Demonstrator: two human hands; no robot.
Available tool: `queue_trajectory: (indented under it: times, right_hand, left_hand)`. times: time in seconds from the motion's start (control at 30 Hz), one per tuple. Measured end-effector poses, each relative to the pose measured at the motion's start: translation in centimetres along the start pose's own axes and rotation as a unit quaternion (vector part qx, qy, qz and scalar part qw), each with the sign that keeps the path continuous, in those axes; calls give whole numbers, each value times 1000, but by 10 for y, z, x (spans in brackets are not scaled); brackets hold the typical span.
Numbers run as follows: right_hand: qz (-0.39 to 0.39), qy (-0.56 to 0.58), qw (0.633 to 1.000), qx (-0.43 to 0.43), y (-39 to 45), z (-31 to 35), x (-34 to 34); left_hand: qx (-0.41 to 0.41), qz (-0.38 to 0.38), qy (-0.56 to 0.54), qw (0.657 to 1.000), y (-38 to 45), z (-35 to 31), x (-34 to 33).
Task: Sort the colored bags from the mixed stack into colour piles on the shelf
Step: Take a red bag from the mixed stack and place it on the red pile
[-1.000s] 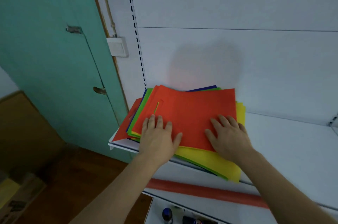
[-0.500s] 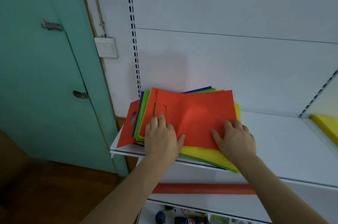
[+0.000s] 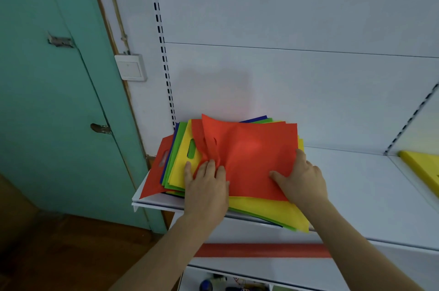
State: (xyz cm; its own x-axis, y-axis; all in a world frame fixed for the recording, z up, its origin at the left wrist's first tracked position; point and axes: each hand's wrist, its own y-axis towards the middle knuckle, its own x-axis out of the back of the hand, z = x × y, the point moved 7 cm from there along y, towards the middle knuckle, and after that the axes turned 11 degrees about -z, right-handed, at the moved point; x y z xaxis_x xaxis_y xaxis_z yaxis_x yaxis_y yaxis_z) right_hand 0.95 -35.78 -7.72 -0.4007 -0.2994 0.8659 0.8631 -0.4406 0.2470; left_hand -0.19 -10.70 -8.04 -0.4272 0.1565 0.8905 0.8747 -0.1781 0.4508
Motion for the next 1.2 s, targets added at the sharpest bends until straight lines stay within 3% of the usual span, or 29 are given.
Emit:
queue_trajectory:
  times: [0.17,0.23,0.33,0.4,0.43,0.53,0.63,0.77,0.9,1.03,1.1,1.2]
  right_hand:
    - [-28,39,999,-10,6,3,9]
    - [-50,78,996,-9,5,5,12]
    - [-63,154,984,-66,10,-5,16]
    - [-28,141,985,-91,17,-13,15]
    - [-8,124,988,-89,20,-15,15]
    - [-11,101,991,-82,26,-21,24]
    - [-89,100,990,-42,32,-26,39]
    - [-105,81,991,-10,34,-30,44]
    - [-114,88,989,-44,37,-49,45]
    - [-123,74,989,-45,41,-71,51]
    - [-137,96,985,-38,42,-78,55]
    - [-166,185,968,-38,37,-80,64]
  left_hand:
    - [-19,-32,-140,990,13,-1,7]
    - [8,-67,-215,974,19,0,20]
    - [134,-98,-354,920,29,16,33]
    - [227,-80,-414,878,34,30,28]
    - [251,-66,-414,873,37,36,25]
    - [249,-2,-365,897,42,42,14]
    - [221,51,-341,912,45,36,4]
    - [190,57,-319,927,50,26,-2]
    - [191,79,-339,918,55,20,-8]
    - [97,73,-158,980,52,16,-9]
    - [81,55,-106,990,53,15,-10]
    - [89,23,-116,989,63,9,-8]
